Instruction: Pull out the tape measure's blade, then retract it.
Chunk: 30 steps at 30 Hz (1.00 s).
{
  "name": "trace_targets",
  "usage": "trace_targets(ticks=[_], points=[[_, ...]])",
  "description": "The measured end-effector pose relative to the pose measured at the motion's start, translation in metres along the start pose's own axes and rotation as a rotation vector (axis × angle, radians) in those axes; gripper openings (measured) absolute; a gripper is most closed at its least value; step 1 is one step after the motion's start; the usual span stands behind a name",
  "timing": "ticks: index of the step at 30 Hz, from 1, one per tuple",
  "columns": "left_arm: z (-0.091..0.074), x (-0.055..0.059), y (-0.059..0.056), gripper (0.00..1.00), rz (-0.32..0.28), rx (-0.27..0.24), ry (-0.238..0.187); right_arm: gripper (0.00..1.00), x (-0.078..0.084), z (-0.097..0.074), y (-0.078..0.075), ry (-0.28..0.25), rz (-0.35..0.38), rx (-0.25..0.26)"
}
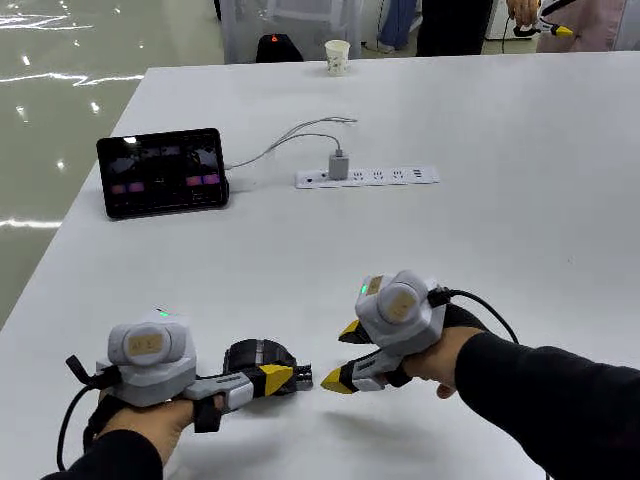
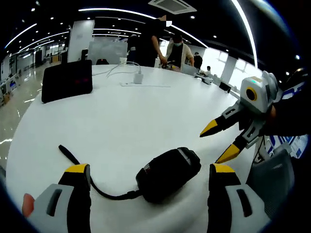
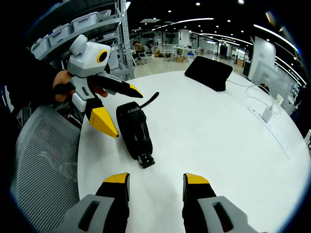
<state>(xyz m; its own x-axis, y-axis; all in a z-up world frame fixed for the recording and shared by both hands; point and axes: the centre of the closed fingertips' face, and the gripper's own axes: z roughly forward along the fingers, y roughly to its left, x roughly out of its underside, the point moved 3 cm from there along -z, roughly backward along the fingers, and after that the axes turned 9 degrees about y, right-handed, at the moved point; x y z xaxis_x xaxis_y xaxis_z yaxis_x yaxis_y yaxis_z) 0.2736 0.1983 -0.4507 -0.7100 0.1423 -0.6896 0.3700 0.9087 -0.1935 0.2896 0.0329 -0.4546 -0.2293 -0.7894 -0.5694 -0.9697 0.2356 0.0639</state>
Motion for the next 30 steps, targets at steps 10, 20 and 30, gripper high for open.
trace_targets(ticks=[10, 20, 30], points=[[-0.025, 0.011, 0.006, 0.99, 0.009, 0.101, 0.039, 0.56, 0.047, -0.04, 0.0, -0.015, 0.095, 0.048], [-0.055, 0.024, 0.023, 0.99, 0.06, 0.084, 0.057, 0.66, 0.082, -0.068, 0.008, -0.03, 0.146, 0.076], [-0.081, 0.037, 0.045, 0.99, 0.024, 0.069, 0.066, 0.77, 0.132, -0.099, -0.014, 0.011, 0.174, 0.163]])
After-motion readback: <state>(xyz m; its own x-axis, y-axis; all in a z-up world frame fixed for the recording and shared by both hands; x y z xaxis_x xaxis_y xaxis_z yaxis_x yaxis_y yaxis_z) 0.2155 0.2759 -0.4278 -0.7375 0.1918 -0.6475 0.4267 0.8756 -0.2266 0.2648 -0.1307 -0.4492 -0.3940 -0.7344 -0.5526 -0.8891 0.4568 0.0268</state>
